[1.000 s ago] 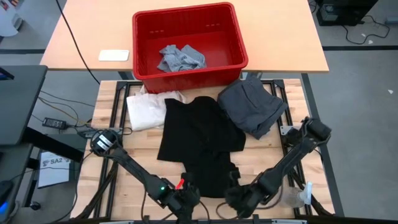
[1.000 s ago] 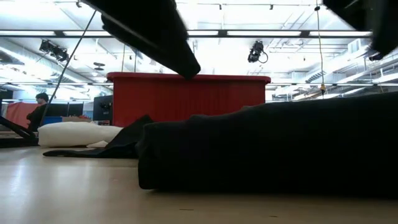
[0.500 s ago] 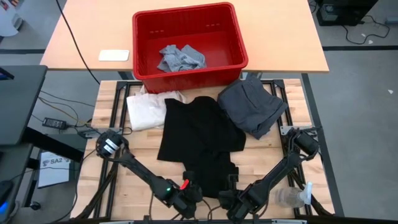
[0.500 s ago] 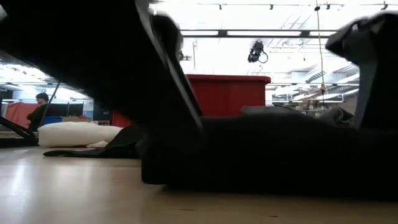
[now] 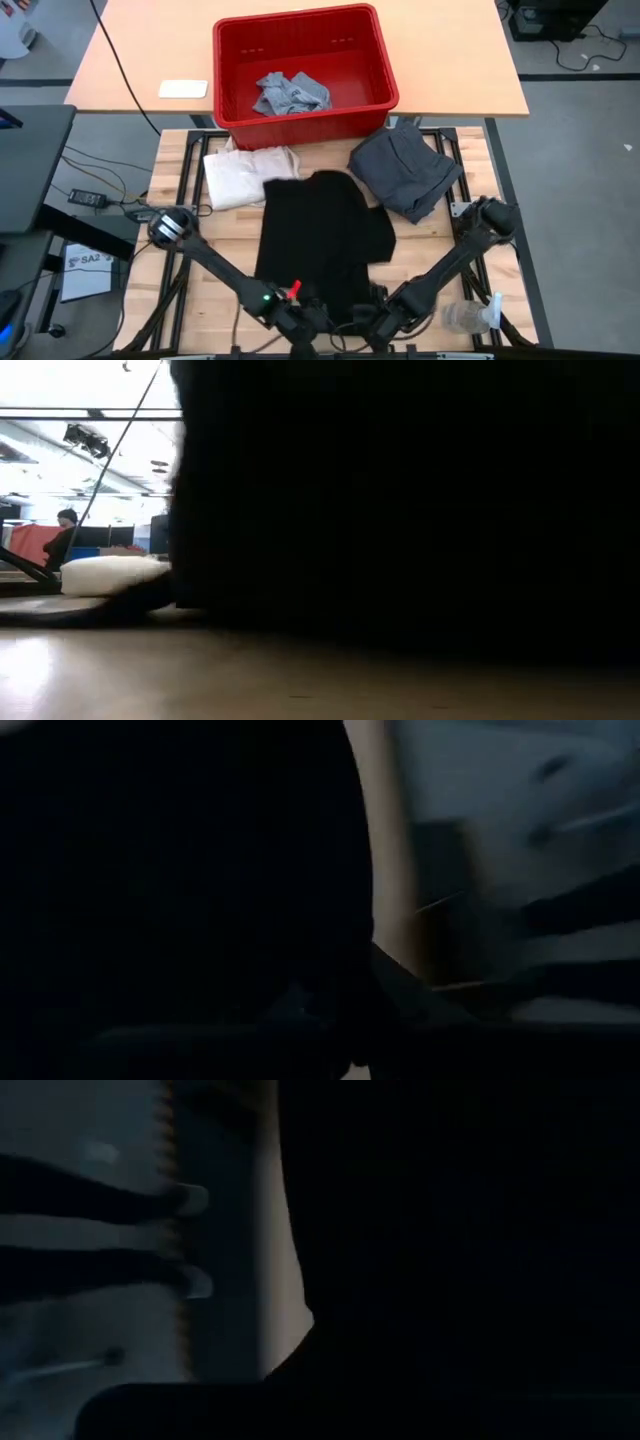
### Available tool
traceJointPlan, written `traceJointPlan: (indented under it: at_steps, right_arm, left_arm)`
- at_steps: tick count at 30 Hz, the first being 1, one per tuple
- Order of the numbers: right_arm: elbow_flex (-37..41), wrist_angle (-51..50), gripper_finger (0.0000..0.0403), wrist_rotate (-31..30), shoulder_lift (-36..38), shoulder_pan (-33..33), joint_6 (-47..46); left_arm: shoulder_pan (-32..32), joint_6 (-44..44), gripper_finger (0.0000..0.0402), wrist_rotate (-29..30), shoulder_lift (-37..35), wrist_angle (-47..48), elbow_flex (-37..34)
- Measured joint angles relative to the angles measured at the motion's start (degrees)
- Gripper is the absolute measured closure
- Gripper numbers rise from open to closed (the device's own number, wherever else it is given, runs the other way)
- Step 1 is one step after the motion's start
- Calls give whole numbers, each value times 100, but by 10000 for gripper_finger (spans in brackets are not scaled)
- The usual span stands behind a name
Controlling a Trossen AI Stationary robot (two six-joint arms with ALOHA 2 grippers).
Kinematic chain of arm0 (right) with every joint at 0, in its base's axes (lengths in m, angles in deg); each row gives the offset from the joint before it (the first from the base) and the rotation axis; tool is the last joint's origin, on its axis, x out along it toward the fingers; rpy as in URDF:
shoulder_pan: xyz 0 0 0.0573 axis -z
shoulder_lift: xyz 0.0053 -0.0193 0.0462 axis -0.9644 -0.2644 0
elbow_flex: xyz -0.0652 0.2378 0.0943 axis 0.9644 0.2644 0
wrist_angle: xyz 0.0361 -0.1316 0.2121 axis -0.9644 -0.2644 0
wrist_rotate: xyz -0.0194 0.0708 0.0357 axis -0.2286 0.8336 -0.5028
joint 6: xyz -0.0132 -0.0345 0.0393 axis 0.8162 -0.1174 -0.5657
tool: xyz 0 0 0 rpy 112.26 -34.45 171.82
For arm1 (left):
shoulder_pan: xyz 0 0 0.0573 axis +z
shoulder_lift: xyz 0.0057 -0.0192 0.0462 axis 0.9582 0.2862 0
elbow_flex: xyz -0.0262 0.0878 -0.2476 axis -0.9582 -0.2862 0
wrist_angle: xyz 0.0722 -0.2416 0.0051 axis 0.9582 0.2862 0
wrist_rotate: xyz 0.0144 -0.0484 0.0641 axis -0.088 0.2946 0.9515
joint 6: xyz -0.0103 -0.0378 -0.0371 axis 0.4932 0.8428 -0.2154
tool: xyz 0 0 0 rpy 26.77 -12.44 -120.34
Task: Fold laundry
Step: Fold the black shirt
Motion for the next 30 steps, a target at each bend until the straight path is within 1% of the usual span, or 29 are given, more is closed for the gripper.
traceJointPlan:
  at_steps: [2, 5, 8, 11, 14, 17, 21, 23, 26, 28, 30]
  right_arm:
    - [-165, -58, 379, 240, 317, -2, -101]
    - [-388, -80, 386, 244, 803, -2, -102]
    - [-497, -68, 386, -73, 1329, 55, -76]
    - [-497, -187, 386, -377, 1661, 277, 101]
    - [-495, -423, 386, -614, 1815, 590, 378]
    - [-495, -694, 386, -596, 1821, 937, 697]
    - [-453, -942, 386, -589, 1730, 1424, 1241]
    - [-408, -975, 386, -594, 1722, 1678, 1536]
    - [-300, -962, 386, -596, 1693, 2090, 2029]
    - [-188, -890, 386, -572, 1691, 2387, 2330]
    - [-31, -829, 386, -503, 1691, 2703, 2588]
  left_arm:
    - [-51, 75, 374, -80, -245, 9, 146]
    - [-101, 21, 363, -82, -556, 56, 275]
    - [-100, 90, 362, 26, -837, 226, 301]
    - [-4, 359, 367, 119, -980, 419, 301]
    - [103, 625, 371, 195, -1075, 556, 299]
    - [221, 877, 370, 276, -1159, 880, 301]
    - [363, 1435, 370, 663, -1251, 1900, 297]
    - [412, 1689, 370, 1095, -1332, 2597, 297]
    - [612, 1949, 370, 1460, -1358, 3318, 301]
    - [801, 2072, 370, 1552, -1348, 3797, 296]
    - [1045, 2092, 370, 1593, -1350, 3967, 208]
